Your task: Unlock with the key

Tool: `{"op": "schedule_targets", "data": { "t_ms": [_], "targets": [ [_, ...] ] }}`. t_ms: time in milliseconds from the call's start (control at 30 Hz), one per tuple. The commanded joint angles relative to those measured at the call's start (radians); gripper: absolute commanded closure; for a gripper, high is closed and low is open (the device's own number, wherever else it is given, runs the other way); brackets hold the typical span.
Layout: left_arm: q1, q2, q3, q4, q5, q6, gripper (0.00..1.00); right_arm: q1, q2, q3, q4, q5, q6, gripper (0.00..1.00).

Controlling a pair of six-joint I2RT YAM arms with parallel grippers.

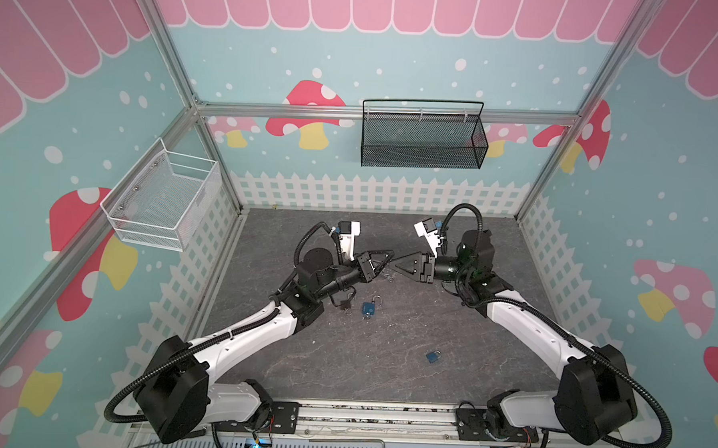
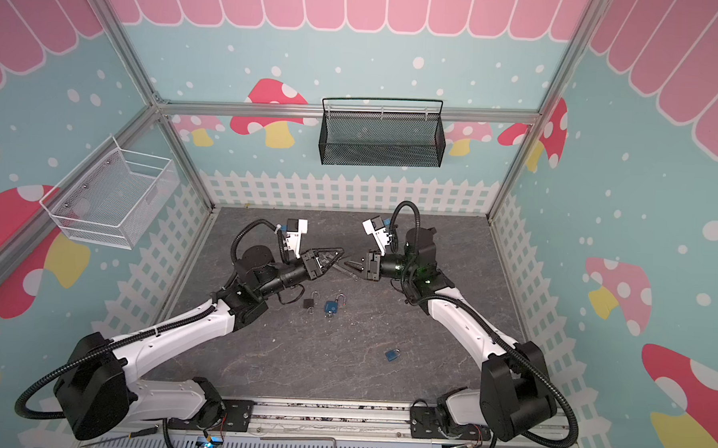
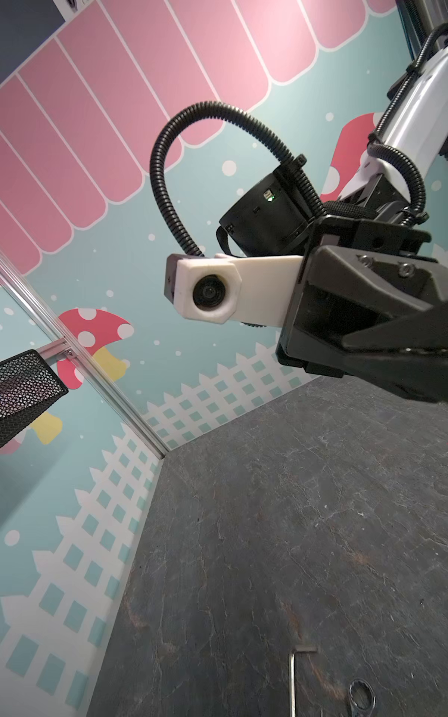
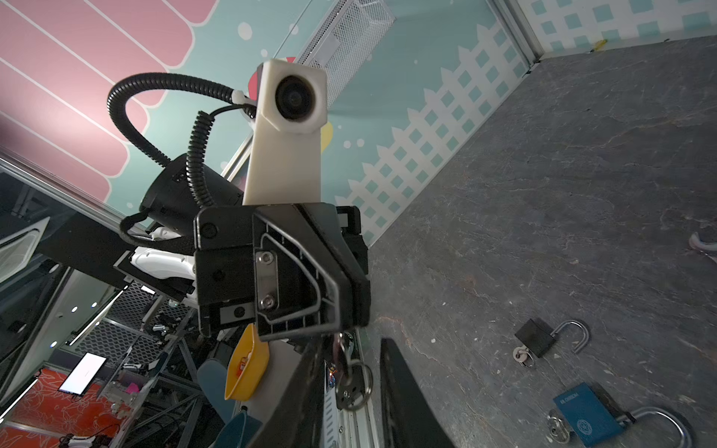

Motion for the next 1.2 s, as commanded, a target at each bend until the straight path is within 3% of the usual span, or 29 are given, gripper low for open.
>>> {"op": "schedule_targets", "data": {
  "t_ms": [0,367,1000,1067,1167],
  "targets": [
    [-0.007,0.011,0.03,0.027,-0.017,0.027,1.0,0.006,0.014,-0.026,0.067,-0.017,0.034,0.75],
    [-0.013,0.006,0.028,0.012,-0.016,0.044,1.0,0.006,0.016,-0.014,0.089,0.003,0.05,0.78],
    [-0.014,-0.018,0.025,-0.013,-0.052,0.07,1.0,0.002,0.012,0.0,0.015,0.038,-0.007,0.98],
    [-0.014,-0.02,0.025,-0.017,-0.053,0.073,0.92,0.0,0.005,0.005,-0.019,0.053,-0.033,0.99],
    [-0.014,-0.031,0.022,-0.035,-0.062,0.086,0.71,-0.009,-0.008,0.01,-0.086,0.075,-0.073,1.0]
  ]
}}
